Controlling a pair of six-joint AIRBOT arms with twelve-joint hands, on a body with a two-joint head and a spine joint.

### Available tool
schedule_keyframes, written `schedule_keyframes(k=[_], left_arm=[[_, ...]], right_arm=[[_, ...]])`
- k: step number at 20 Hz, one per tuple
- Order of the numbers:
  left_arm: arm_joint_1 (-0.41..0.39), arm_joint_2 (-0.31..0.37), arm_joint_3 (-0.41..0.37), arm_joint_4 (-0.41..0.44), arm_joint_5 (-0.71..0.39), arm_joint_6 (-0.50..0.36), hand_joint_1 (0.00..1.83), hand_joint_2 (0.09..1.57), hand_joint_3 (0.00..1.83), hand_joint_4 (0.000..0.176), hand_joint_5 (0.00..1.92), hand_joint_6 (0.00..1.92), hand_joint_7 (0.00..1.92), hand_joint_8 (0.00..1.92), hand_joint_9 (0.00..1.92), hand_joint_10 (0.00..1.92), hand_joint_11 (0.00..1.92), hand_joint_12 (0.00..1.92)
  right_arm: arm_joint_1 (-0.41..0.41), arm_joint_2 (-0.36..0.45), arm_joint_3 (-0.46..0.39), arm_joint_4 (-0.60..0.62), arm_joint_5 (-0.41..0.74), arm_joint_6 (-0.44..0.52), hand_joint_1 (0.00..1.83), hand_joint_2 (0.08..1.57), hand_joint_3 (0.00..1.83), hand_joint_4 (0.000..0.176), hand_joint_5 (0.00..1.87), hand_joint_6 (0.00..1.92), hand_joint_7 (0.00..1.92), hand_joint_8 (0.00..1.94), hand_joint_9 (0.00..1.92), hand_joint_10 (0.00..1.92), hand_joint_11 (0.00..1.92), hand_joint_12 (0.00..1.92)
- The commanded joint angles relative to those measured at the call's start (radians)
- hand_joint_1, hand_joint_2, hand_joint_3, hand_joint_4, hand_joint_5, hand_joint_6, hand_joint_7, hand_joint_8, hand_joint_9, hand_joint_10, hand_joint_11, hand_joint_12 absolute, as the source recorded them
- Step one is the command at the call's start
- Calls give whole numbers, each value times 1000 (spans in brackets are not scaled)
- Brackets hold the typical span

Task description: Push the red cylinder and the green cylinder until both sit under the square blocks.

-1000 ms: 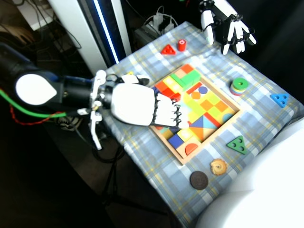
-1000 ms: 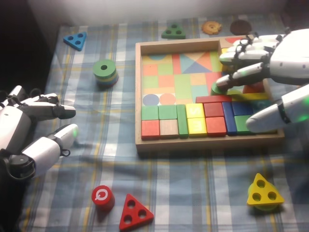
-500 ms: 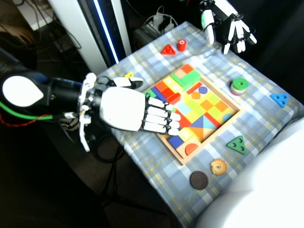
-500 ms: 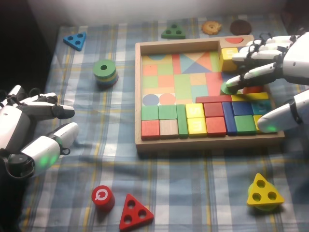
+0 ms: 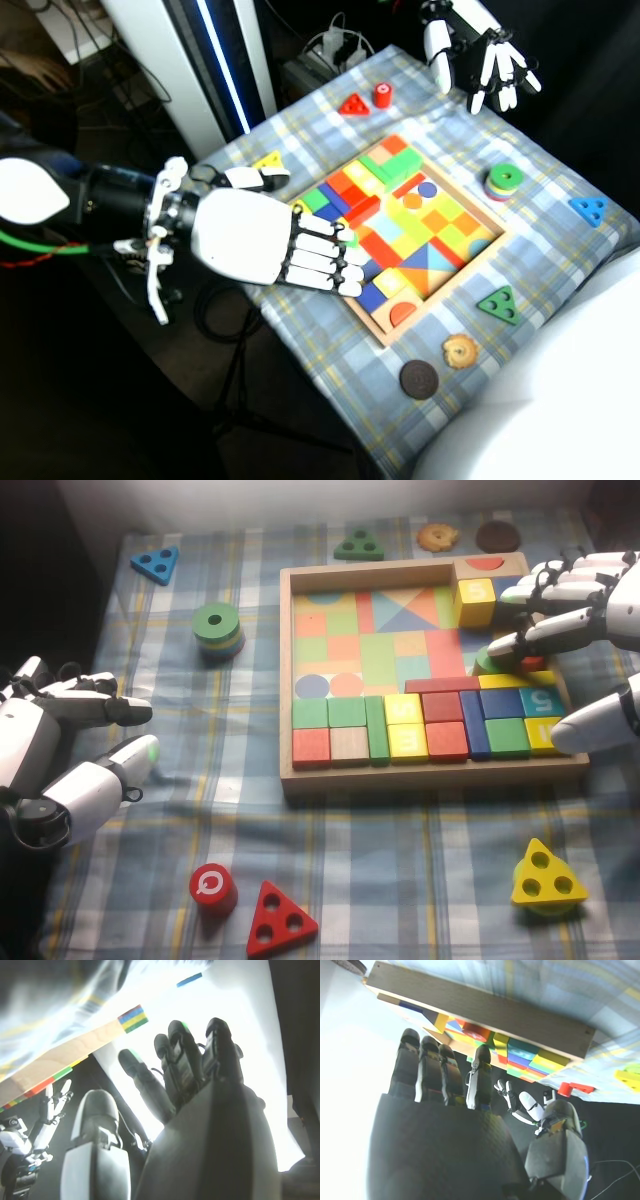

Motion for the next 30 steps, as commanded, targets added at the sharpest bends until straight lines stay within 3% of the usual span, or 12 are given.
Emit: schedule_keyframes(k=[1,11,15,17,18,20,22,23,26,28,29,30], left_arm=[[-7,7,1,43,-109,-7,672,1259,0,0,935,4,510,3,406,6,0,0],[-7,6,4,41,-102,-7,646,1255,0,2,925,0,499,0,387,0,0,0],[-6,7,2,40,-104,-7,654,1255,0,0,934,4,506,2,401,5,0,0],[-7,9,2,40,-111,-7,662,1255,0,11,927,1,505,1,400,4,0,0],[-7,9,0,40,-117,-7,653,1255,0,30,918,0,510,3,408,7,0,0],[1,15,-11,38,-137,-7,667,1259,1,23,925,3,514,3,404,4,0,0],[3,18,-16,38,-144,-7,710,1256,0,5,933,5,522,5,410,6,0,0],[2,18,-16,38,-145,-7,719,1255,0,3,938,7,523,4,409,6,1,0],[-4,19,-19,36,-151,-7,752,1248,0,0,960,12,537,6,430,14,25,17],[-11,18,-20,36,-151,-7,771,1237,0,0,974,2,547,6,434,11,5,144],[-6,18,-22,32,-157,-7,785,1232,0,0,985,3,557,5,439,12,0,195],[-1,17,-24,28,-162,-7,823,1228,0,0,986,2,563,6,447,15,0,208]], right_arm=[[4,1,-5,48,54,-23,0,899,0,176,326,6,0,0,0,0,0,0],[4,30,-54,130,103,-88,0,892,0,176,323,8,1,0,0,0,0,0],[-32,92,-98,324,192,-212,0,906,7,176,323,4,0,0,0,0,0,0],[-99,129,-139,512,290,-344,0,931,16,175,308,0,0,0,0,0,0,0],[-129,140,-158,580,334,-391,0,959,24,159,287,0,0,0,0,0,0,0],[-242,149,-197,769,503,-494,0,993,11,154,287,0,13,1,0,0,0,0],[-397,150,-244,953,719,-548,0,1058,10,142,265,0,39,3,0,0,0,0],[-442,150,-254,994,769,-555,0,1074,12,162,253,0,55,8,0,0,0,0],[-689,141,-312,1224,1069,-564,0,1190,8,90,257,0,160,7,130,15,125,54],[-740,131,-337,1296,1169,-564,43,1232,7,59,268,2,225,7,187,9,163,64],[-749,122,-339,1315,1188,-564,59,1277,22,26,278,5,249,14,201,12,176,69],[-751,111,-345,1331,1205,-564,48,1307,11,11,279,2,262,6,214,7,184,66]])
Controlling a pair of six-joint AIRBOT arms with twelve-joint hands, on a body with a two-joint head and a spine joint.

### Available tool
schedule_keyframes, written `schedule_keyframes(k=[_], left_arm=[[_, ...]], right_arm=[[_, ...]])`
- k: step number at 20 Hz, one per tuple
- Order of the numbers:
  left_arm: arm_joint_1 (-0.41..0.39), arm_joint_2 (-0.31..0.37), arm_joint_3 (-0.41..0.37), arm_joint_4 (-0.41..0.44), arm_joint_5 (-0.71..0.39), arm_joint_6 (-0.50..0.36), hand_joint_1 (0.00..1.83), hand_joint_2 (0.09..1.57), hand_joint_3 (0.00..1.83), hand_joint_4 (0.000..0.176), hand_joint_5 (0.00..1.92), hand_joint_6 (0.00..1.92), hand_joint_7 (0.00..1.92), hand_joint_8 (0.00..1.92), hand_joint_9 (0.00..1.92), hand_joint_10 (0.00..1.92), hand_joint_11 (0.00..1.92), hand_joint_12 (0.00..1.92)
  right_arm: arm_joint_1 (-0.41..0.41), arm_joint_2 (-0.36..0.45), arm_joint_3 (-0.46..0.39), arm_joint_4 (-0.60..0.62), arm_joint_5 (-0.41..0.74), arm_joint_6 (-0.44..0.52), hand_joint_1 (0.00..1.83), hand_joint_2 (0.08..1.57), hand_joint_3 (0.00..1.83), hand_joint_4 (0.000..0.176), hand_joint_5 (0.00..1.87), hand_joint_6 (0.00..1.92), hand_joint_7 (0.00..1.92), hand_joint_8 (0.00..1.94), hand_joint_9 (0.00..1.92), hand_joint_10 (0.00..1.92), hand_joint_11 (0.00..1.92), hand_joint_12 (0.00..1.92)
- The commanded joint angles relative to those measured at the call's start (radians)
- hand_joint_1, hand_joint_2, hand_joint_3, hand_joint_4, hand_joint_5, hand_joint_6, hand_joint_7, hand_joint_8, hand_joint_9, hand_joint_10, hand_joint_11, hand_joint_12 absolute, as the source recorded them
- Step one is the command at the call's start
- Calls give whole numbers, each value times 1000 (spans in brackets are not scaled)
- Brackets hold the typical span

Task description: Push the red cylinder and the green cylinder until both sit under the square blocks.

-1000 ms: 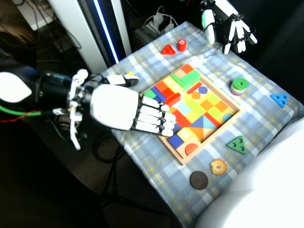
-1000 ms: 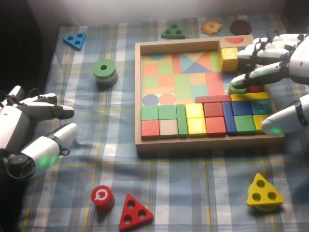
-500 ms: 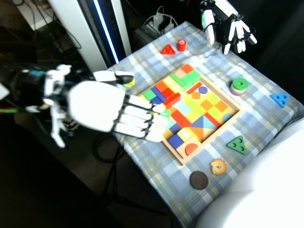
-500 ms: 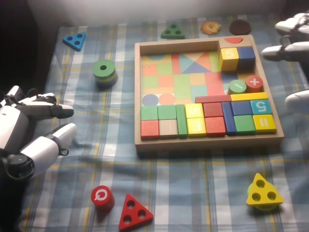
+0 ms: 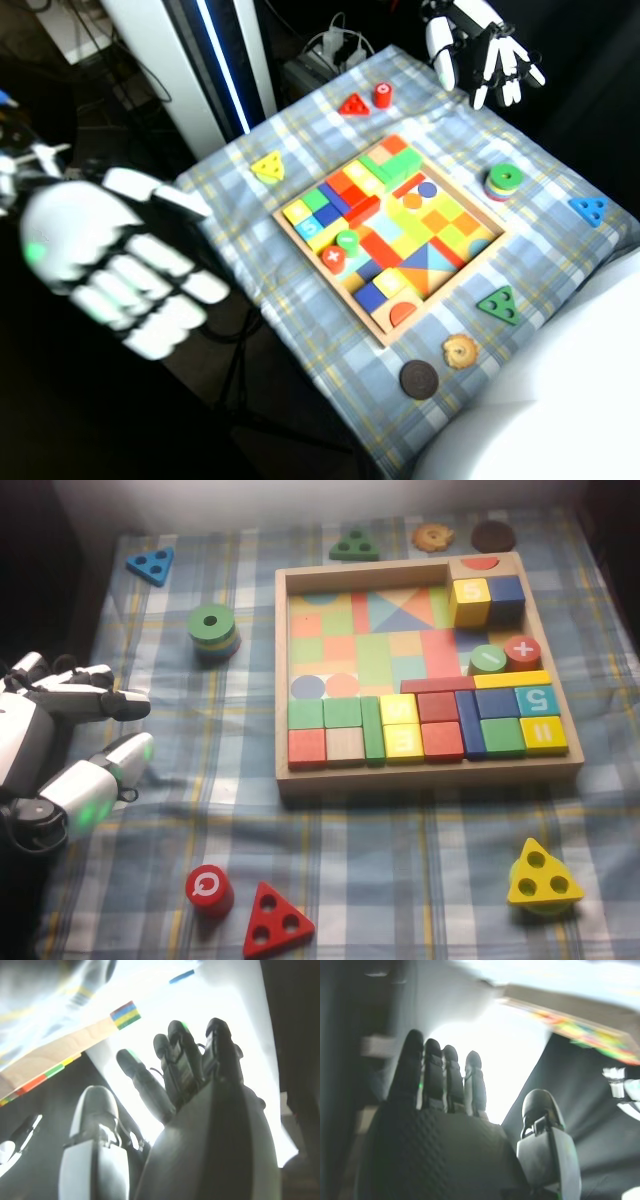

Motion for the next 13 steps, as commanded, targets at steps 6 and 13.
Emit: schedule_keyframes(k=[6,13], left_arm=[[8,1,0,23,-138,-7,808,1226,1,0,991,0,576,2,456,19,0,266],[58,-11,-7,-1,-218,-51,778,1218,0,0,959,1,558,2,433,5,0,193]], right_arm=[[-3,-81,-23,98,233,3,114,1265,0,0,319,10,282,11,221,5,178,60],[80,-128,-4,82,234,34,11,1338,11,0,311,0,260,2,158,2,64,8]])
